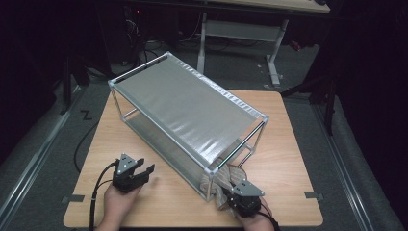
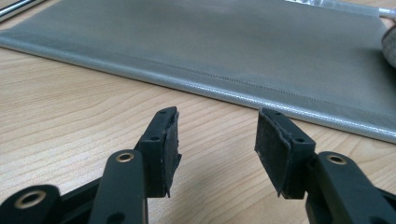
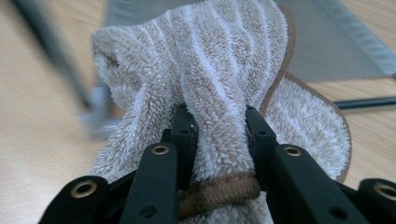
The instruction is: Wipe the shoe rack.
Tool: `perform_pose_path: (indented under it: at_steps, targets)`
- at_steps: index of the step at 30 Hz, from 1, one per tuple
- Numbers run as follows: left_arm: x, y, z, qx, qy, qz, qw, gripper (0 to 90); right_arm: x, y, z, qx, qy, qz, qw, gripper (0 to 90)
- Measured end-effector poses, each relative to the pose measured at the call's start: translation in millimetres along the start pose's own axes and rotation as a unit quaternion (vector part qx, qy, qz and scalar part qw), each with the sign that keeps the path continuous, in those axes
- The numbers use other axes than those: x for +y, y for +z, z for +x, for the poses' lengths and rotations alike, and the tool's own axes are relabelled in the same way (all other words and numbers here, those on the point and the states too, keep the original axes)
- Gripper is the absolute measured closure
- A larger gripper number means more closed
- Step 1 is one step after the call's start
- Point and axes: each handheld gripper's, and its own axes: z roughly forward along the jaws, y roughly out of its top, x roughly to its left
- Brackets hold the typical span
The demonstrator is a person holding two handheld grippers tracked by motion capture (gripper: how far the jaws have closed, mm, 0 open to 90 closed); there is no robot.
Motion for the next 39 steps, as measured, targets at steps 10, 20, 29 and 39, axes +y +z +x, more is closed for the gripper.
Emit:
perform_pose_path:
  at_steps: [10, 20, 29, 39]
  targets:
    - [-1.6, 1.0, 2.4, -0.007, -0.001, 0.007, 1.0000, 47.4, 2.8, 14.1, -59.6, -0.076, 0.053, 0.011, 0.9957, 71.2]
    - [-2.0, 2.5, 0.9, -0.010, 0.008, 0.005, 0.9999, 42.5, 0.9, 17.7, -84.9, -0.097, 0.082, 0.016, 0.9917, 70.9]
    - [-2.4, 3.2, -0.6, -0.005, 0.011, -0.001, 0.9999, 38.7, -2.5, 2.7, -29.1, -0.021, 0.051, 0.003, 0.9985, 70.7]
    - [-3.2, 4.5, 1.0, -0.008, 0.004, -0.001, 1.0000, 37.6, 2.7, -2.4, 17.0, 0.050, 0.003, -0.004, 0.9987, 70.6]
